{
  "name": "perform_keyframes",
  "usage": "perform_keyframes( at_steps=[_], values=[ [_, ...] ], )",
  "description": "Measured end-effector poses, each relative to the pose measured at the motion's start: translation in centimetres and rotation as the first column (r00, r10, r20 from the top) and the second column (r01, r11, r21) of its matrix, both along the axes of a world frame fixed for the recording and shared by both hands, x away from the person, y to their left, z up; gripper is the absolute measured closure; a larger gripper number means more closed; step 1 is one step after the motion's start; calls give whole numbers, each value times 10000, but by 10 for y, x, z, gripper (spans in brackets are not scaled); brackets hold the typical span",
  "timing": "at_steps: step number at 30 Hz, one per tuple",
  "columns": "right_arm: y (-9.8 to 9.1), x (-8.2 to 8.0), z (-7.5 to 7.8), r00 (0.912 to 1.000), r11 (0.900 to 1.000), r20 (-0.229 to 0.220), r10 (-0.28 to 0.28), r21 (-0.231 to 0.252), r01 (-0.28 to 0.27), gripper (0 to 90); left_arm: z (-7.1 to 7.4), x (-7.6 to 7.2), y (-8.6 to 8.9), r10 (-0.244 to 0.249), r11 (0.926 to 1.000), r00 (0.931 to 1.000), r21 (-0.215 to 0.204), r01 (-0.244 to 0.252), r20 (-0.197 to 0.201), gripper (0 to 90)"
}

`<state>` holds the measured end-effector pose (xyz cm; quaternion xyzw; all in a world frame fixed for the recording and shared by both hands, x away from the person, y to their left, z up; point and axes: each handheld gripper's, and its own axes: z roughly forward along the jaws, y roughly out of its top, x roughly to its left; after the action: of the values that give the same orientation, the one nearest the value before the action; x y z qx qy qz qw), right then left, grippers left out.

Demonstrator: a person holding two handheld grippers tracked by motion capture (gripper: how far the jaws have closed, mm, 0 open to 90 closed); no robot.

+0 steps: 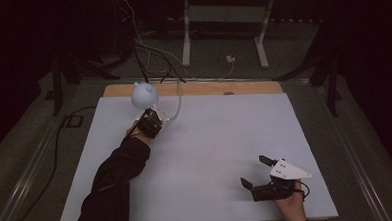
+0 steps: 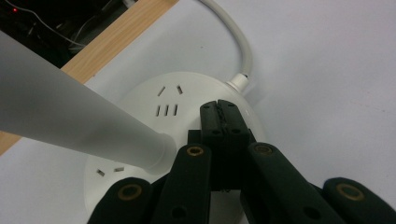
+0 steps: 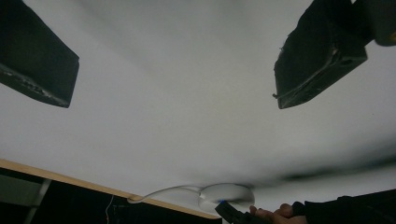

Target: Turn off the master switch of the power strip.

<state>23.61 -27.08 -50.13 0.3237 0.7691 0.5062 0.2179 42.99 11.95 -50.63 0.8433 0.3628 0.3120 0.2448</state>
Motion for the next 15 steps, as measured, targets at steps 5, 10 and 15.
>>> perform_keyframes(
  at_steps=[5,10,15],
  values=[
    [-1,1,0,10000,10000,-29,-35,-10,35,0,0,-2,0,26,9997,9993,-228,-18,375,900],
    [-1,1,0,10000,10000,-30,-44,8,44,0,2,-4,-1,-77,9991,9989,-413,97,471,900],
    [-2,1,0,10000,10000,-11,-65,17,65,0,16,-7,0,-66,9932,9987,-1160,124,502,900]
  ],
)
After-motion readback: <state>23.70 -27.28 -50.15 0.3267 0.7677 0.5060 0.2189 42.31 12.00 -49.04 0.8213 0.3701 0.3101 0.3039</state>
